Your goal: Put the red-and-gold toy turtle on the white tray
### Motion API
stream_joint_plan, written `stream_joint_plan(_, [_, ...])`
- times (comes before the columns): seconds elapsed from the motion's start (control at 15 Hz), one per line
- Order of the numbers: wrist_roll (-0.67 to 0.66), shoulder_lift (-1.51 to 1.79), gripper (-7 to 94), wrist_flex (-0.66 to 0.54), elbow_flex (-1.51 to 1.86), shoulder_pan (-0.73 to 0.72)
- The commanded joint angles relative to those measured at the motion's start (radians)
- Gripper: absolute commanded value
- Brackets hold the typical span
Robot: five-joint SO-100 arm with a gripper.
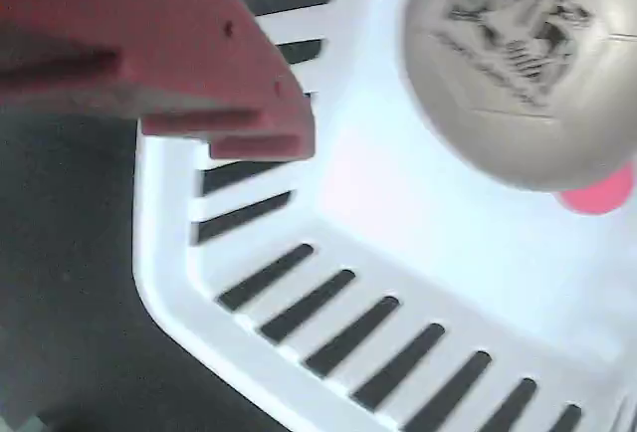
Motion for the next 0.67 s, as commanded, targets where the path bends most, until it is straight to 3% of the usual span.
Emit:
stream_joint_plan(0.0, [-0.002,0.091,0,-0.009,0.028,-0.018])
stream_joint_plan(0.33, [0.193,0.245,0,-0.114,0.216,-0.091])
stream_joint_plan(0.6, [0.606,0.534,0,-0.265,0.502,-0.235])
